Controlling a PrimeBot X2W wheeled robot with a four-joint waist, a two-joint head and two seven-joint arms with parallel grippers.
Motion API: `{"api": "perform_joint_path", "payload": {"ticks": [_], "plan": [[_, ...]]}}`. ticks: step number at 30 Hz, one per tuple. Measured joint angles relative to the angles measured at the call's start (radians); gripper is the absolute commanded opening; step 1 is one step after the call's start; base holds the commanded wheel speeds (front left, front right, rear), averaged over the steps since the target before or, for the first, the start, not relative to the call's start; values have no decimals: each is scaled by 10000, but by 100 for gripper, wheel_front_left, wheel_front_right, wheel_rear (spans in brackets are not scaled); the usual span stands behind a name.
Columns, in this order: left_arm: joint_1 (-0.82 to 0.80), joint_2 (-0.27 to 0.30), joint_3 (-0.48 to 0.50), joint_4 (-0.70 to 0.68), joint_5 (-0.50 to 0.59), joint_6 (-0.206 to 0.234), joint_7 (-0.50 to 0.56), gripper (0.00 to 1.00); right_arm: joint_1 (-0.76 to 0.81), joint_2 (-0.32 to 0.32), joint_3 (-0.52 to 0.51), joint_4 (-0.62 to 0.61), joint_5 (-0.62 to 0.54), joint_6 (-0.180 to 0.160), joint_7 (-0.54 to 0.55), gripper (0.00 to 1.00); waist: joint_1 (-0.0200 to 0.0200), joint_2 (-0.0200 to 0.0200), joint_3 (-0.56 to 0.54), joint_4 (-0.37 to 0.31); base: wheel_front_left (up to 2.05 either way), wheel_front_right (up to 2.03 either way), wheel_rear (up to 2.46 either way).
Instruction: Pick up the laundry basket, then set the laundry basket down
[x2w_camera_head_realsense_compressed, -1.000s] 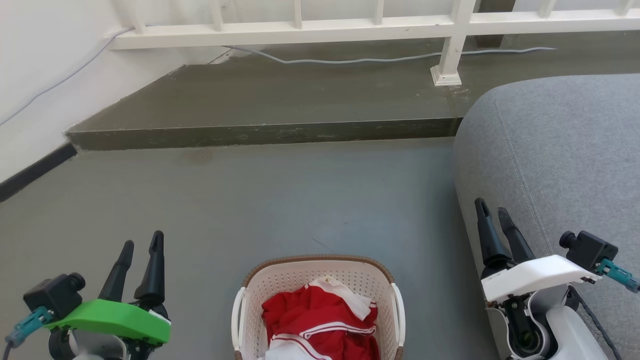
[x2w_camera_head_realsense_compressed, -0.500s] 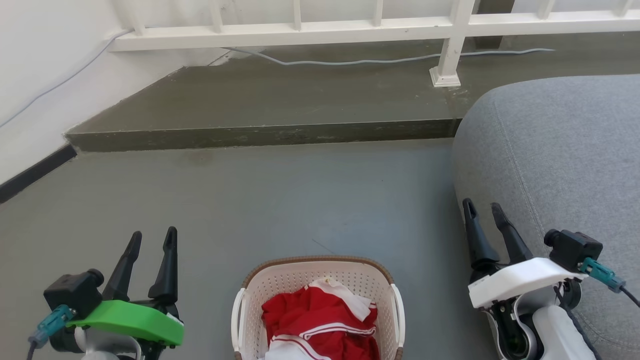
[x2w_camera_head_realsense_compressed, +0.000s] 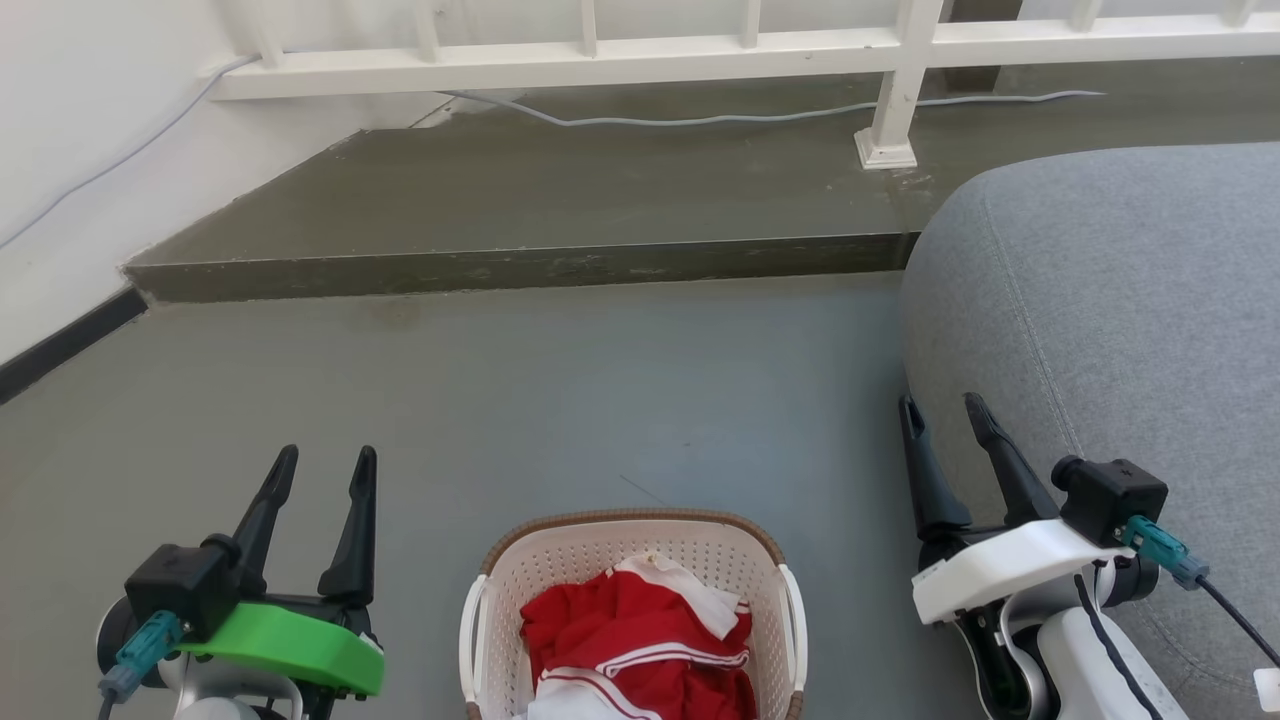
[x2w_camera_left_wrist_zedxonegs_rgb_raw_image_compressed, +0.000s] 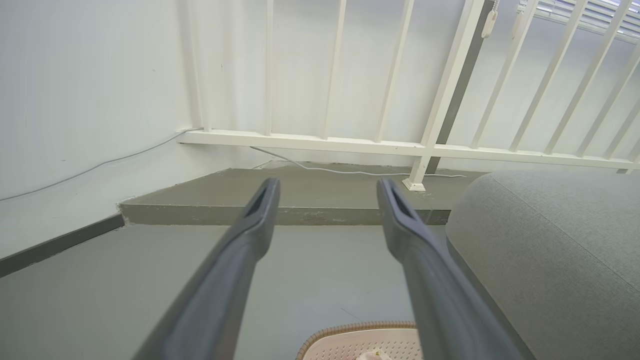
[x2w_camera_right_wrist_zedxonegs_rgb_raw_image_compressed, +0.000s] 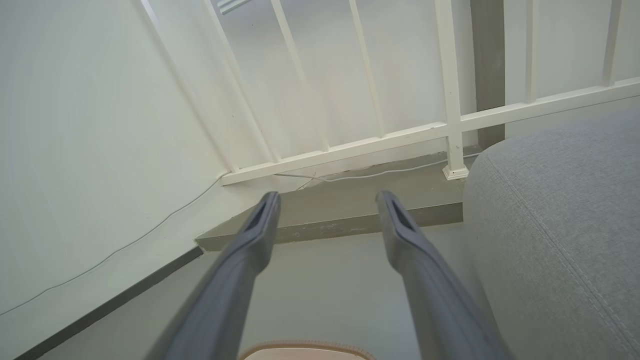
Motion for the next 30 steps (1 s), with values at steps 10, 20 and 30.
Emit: {"api": "perform_joint_path", "payload": {"ticks": [10,20,30], "plan": [[-1,-25,-98,-12,38,0,0,100,-91,-2,46,2,6,-102,-8,100,0,0,17,-25,0,0,0],[0,-23,-119,-102,38,-2,0,100,-91,-4,151,65,35,-261,-8,100,0,0,144,-64,0,0,0],[-3,150,-136,-274,-96,-2,0,100,-91,-6,407,58,207,-453,-8,100,0,0,864,-186,0,0,0]]}}
